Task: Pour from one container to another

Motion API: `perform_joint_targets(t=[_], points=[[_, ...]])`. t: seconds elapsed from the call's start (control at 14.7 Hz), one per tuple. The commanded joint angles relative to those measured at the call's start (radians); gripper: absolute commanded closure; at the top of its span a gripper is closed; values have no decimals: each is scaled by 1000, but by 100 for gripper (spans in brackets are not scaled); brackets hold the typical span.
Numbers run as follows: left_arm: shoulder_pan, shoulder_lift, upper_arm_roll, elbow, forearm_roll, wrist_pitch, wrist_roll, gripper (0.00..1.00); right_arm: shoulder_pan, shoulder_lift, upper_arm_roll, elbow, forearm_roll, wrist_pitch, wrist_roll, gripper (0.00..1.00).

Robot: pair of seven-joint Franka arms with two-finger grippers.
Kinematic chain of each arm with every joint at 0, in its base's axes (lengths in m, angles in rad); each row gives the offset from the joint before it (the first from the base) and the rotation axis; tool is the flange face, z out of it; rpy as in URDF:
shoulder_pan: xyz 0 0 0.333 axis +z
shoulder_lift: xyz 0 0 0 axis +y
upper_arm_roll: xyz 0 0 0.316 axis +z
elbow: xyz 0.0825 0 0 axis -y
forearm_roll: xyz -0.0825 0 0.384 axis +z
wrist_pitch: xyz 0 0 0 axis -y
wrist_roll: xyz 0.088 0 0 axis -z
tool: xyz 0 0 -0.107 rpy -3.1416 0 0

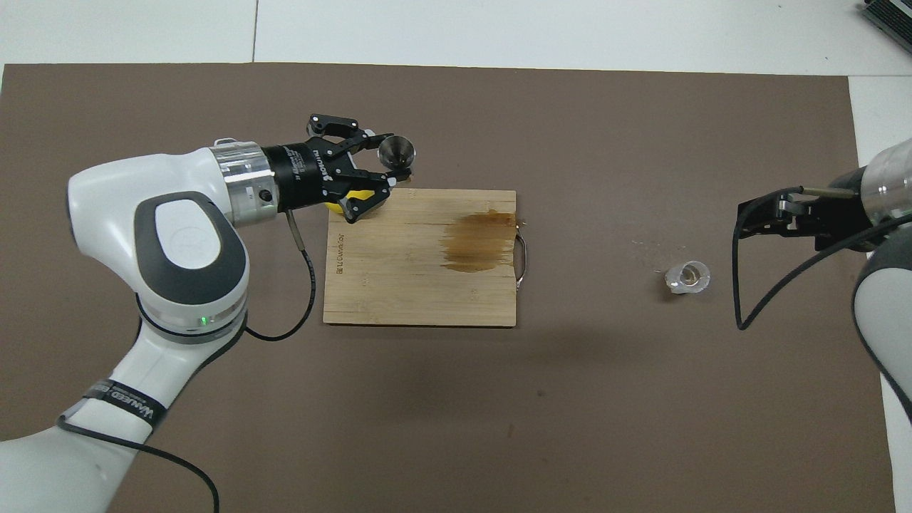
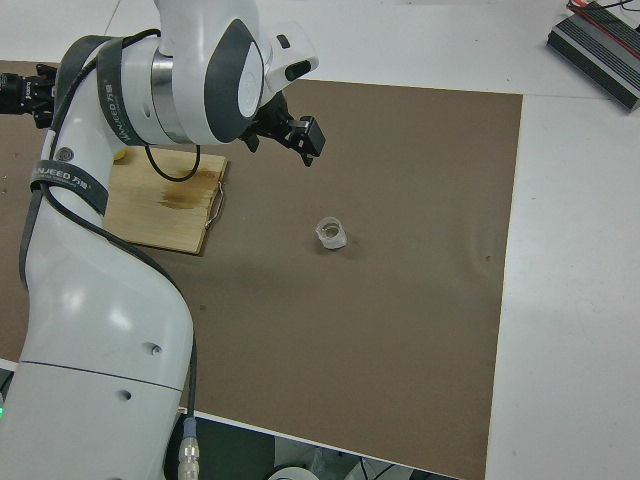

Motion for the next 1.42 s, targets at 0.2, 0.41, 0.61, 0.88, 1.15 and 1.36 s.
perform_joint_targets(t=[0.2,0.41,0.61,0.88,1.15,1.36], points=[[-136,52,14,-28,-125,126,-74,100,-11,-7,4,-6,19,11,15,0],[-171,100,14,-20,-144,126,-74,100,-11,-8,2,-12,19,17,40,0],[-194,132,14,-17,-141,129,-71,100,-24,-9,-1,-11,19,28,129,0],[-202,147,14,-2,-143,130,-70,100,-54,1,-2,-8,22,34,286,0],[-215,160,14,-3,-143,144,-68,100,-79,47,-4,-14,87,56,518,1],[-214,161,14,-11,-143,144,-70,94,-111,54,-4,-66,131,131,678,4]])
